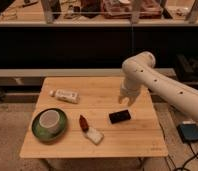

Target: Move the arm in a circular motion

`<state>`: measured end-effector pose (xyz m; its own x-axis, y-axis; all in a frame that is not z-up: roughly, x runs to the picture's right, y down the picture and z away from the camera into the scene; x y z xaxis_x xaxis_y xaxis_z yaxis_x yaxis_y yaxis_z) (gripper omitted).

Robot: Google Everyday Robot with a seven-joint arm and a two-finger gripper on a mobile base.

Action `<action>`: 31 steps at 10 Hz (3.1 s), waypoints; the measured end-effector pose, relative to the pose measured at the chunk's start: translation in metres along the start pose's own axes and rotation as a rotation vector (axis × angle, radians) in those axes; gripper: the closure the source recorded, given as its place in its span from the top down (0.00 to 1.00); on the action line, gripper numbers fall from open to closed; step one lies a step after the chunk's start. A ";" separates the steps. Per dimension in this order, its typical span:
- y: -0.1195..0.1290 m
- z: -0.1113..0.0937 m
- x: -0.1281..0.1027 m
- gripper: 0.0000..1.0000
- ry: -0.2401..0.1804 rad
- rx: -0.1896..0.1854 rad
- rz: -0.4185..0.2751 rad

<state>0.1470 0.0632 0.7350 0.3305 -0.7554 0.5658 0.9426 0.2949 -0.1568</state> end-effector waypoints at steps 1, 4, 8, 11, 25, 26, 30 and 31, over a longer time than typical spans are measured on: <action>-0.004 -0.001 -0.007 0.41 -0.016 0.008 -0.009; -0.035 0.004 -0.043 0.41 -0.023 -0.001 -0.128; -0.046 0.010 -0.062 0.41 -0.049 -0.111 -0.192; -0.059 -0.002 -0.098 0.41 -0.055 -0.054 -0.225; -0.110 -0.008 -0.102 0.41 -0.091 -0.028 -0.413; -0.112 -0.006 -0.096 0.41 -0.080 -0.035 -0.470; -0.133 -0.013 -0.068 0.41 -0.063 -0.060 -0.556; -0.135 -0.012 -0.066 0.41 -0.080 -0.048 -0.545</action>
<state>-0.0013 0.0662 0.7097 -0.2088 -0.7441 0.6346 0.9779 -0.1549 0.1402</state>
